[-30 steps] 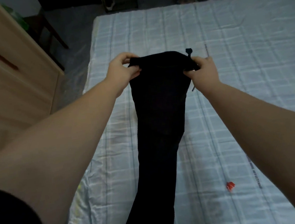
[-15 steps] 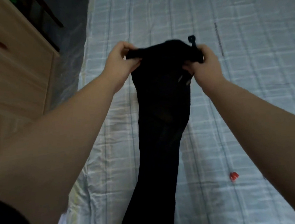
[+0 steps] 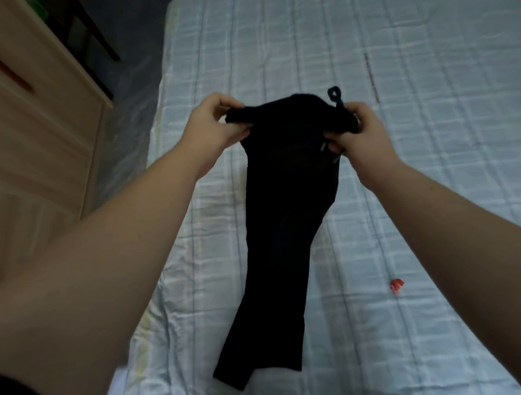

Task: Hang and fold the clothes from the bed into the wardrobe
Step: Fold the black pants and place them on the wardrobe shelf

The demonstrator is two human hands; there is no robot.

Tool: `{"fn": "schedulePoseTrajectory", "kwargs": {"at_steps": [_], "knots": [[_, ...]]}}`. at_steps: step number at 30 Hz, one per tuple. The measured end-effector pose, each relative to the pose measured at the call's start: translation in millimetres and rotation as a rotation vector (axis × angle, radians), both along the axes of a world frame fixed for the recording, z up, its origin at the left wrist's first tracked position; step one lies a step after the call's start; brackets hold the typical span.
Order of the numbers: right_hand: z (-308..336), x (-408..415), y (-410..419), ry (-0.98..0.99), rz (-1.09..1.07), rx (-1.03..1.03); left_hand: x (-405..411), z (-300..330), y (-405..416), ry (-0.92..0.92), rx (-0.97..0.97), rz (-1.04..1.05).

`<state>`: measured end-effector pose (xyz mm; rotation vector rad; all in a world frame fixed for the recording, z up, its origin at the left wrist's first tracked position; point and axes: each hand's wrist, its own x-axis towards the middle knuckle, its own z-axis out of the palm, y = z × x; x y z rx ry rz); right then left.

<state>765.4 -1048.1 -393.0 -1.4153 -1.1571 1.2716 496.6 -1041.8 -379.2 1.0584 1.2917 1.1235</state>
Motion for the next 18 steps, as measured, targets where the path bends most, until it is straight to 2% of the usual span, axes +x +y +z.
{"fn": "schedulePoseTrajectory", "kwargs": {"at_steps": [3, 5, 8, 10, 12, 15, 18], "knots": [[-14, -5, -54, 0.058, 0.028, -0.074, -9, -8, -60, -0.019, -0.071, 0.023], [-27, -10, -96, 0.146, 0.033, -0.168, -11, -14, -103, -0.116, -0.195, 0.074], [-52, -15, -160, 0.307, -0.079, -0.444, -17, -38, -168, -0.336, -0.407, 0.151], [-73, -18, -203, 0.389, -0.109, -0.633, -23, -70, -209, -0.383, -0.52, 0.184], [-102, -23, -240, 0.286, -0.103, -0.742, -26, -106, -246, -0.259, -0.601, 0.174], [-146, -36, -285, -0.049, 0.005, -0.75, -26, -155, -293, 0.141, -0.582, 0.089], [-182, -49, -318, -0.152, -0.036, -0.764, -19, -185, -326, 0.244, -0.605, 0.118]]}}
